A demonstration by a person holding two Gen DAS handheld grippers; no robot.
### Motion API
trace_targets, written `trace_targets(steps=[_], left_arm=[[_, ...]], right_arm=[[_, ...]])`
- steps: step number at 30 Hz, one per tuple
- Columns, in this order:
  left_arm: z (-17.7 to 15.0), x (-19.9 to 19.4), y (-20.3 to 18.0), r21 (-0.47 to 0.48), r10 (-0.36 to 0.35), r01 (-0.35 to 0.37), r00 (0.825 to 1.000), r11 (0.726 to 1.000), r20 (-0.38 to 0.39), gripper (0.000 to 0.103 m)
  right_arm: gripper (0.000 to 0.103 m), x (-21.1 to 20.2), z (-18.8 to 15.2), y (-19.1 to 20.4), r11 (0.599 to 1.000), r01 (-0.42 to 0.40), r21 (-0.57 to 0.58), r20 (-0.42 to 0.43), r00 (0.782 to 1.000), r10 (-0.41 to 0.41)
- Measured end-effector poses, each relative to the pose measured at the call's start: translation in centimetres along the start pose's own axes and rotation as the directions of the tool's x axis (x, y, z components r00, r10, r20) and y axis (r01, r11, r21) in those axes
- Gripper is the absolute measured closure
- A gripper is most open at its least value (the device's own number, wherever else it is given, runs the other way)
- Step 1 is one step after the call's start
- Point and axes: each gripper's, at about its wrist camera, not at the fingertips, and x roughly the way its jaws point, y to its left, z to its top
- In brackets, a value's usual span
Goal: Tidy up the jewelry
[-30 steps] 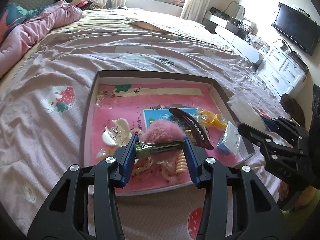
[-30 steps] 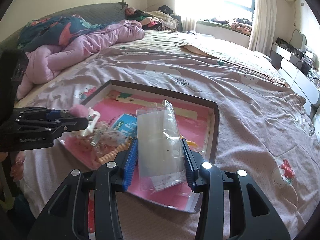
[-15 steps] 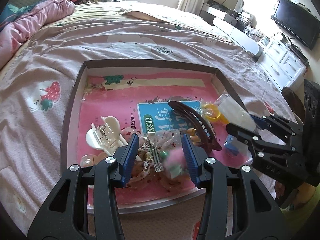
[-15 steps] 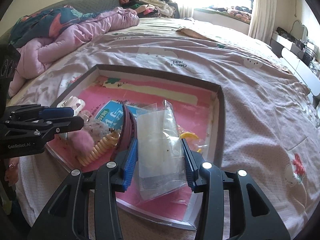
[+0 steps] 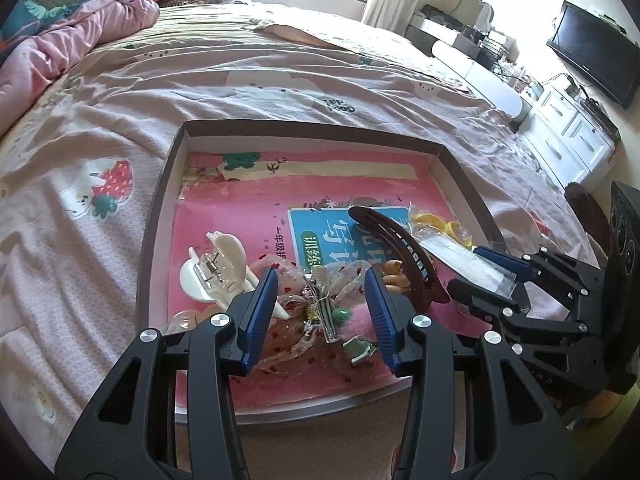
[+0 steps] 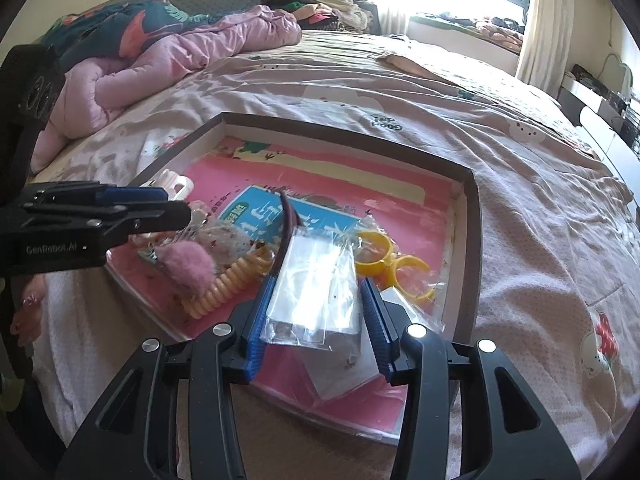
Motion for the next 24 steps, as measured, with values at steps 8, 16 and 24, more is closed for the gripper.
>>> trace_targets(steps=[8,16,24], left_arm=[[-0.2,-0.8,-0.1,-0.003,-0.002,0.002,1.0,1.0,0.006,0.06],[-0.4,-1.9,-0.3,-0.005,-0.01,0.01,1.0,1.0,0.016,0.057],[-0.6,-3.6,-0.6,-0.002,0.001,-0.001,0.999,1.0,0.04,0.041]], right_arm=[[0.058,-1.3,-0.8,0.0,1.0,-0.003,0.007,0.003,1.0,0.003],[0.052,-2.7,-1.2,0.0,1.0,0.003,0.009,0.018,1.0,-0.003],[0.039,-4.6,-1.4,0.1,1.0,0.019,0.019,0.051,0.998,-0.02]])
